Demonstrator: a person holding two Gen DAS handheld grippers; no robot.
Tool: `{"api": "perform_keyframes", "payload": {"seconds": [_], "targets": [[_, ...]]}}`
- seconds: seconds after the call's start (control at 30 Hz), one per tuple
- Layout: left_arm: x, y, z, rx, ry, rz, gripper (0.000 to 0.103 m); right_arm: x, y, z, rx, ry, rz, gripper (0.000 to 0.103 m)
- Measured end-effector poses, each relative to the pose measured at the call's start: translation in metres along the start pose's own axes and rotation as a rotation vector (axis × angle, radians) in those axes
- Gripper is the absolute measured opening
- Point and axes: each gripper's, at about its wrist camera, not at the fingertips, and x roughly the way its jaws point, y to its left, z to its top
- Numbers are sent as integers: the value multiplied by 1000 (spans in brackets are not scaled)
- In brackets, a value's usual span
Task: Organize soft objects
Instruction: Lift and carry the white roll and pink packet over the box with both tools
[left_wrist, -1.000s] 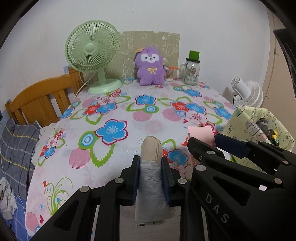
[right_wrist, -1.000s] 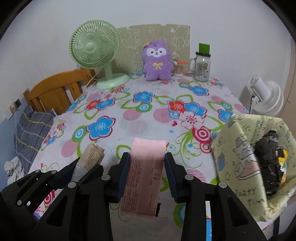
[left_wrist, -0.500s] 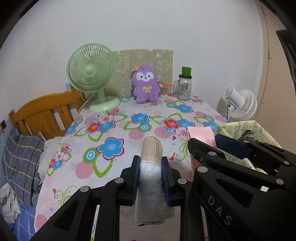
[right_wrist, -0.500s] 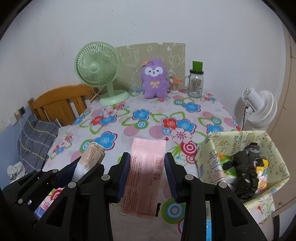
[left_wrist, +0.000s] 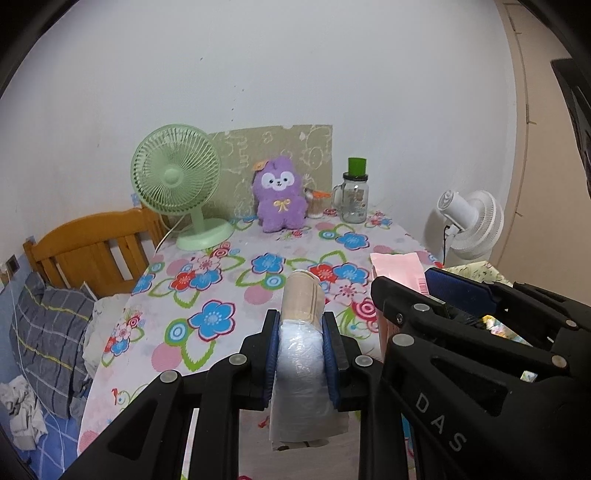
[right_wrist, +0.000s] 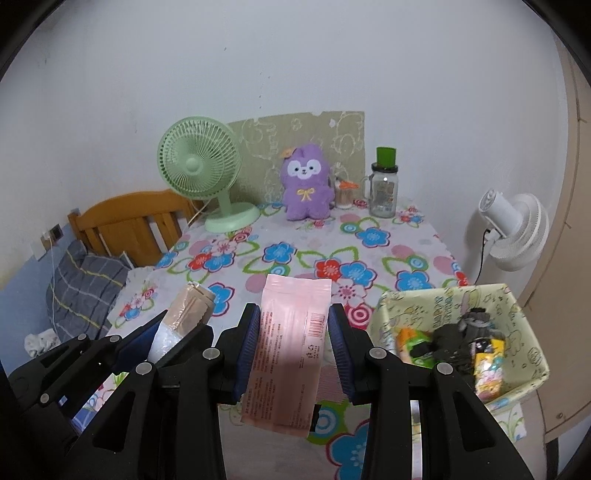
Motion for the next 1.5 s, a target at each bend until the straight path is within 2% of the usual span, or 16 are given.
{"api": "perform_keyframes", "payload": {"seconds": [0.63, 1.5], "targets": [[3, -67, 16, 36, -26, -75, 21, -24, -68, 5, 31, -38, -68, 41], [57, -149, 25, 114, 28, -193, 21, -6, -161, -2, 115, -10, -170, 41]]}}
